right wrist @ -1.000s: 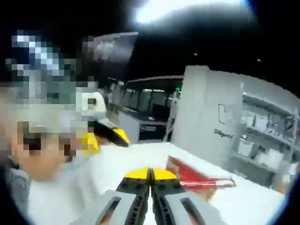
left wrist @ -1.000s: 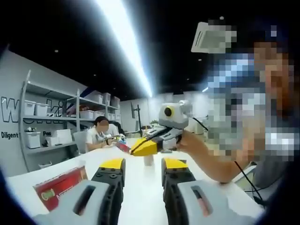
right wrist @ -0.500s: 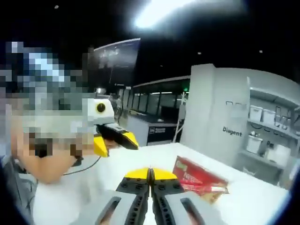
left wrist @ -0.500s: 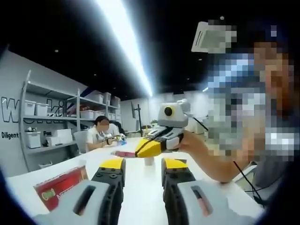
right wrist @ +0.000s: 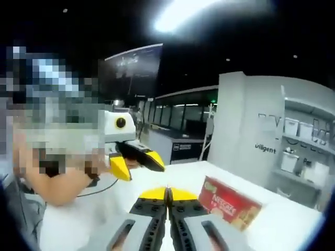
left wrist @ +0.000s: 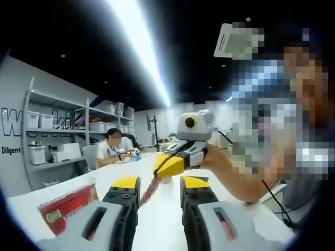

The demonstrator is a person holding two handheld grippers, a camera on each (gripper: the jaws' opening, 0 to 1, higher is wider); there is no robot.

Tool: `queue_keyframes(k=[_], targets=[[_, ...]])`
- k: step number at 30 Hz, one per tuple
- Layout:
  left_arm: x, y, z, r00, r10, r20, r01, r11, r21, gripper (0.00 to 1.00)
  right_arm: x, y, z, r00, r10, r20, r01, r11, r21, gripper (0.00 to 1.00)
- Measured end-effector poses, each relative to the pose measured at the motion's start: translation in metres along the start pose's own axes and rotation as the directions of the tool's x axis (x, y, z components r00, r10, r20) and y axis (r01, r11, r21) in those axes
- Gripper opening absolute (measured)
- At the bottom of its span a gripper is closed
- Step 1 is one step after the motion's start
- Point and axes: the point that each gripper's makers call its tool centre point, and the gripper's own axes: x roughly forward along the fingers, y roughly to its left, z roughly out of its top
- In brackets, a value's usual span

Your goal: Tear open the coffee pouch, take out the coffee, and pour the coffee from the pouch into the cup

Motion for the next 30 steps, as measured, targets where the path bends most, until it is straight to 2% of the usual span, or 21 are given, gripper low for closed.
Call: queue_keyframes(k=[2, 5, 9, 14, 18, 23, 26, 30], targets=[[0.000, -0.001, -0.001, 1.000, -0.001, -0.005, 0.001, 1.000, 0.000, 0.33, -0.001, 0.005, 0.005, 1.000, 0.021, 0.023, -0.021, 1.000, 0.005, 0.01], [-0.001, 0.000, -0.002, 1.000, 0.003, -0.007, -0.003, 1.000, 0.000, 0.33, -0.001, 0.005, 0.005, 0.999, 0.021, 0.024, -0.022, 1.000, 0.003, 0.01], [-0.001, -0.003, 0.002, 1.000, -0.010, 0.014, 0.010, 1.000, -0.015, 0.33, 0.001, 0.007, 0.006, 0.999, 0.034, 0.033, -0.034, 0.999, 0.010, 0.01], [0.000, -0.005, 0.002, 1.000, -0.014, 0.012, 0.014, 1.000, -0.014, 0.34, 0.002, 0.018, 0.014, 0.995, 0.083, 0.064, -0.083, 0.996, 0.011, 0.01], [0.001, -0.006, 0.001, 1.000, -0.026, 0.008, 0.026, 1.000, -0.016, 0.33, 0.002, 0.018, 0.015, 0.994, 0.080, 0.069, -0.081, 0.997, 0.010, 0.01], [0.010, -0.014, -0.008, 0.998, -0.059, -0.033, 0.059, 0.998, -0.001, 0.34, 0.001, 0.019, 0.018, 0.991, 0.094, 0.091, -0.096, 0.995, 0.017, 0.02], [0.014, -0.025, -0.006, 0.994, -0.105, -0.022, 0.104, 0.994, -0.021, 0.39, 0.000, 0.027, 0.024, 0.984, 0.131, 0.117, -0.134, 0.991, 0.019, 0.02], [0.017, -0.030, -0.006, 0.993, -0.119, -0.023, 0.118, 0.993, -0.023, 0.40, 0.000, 0.034, 0.027, 0.979, 0.158, 0.131, -0.162, 0.987, 0.019, 0.02]])
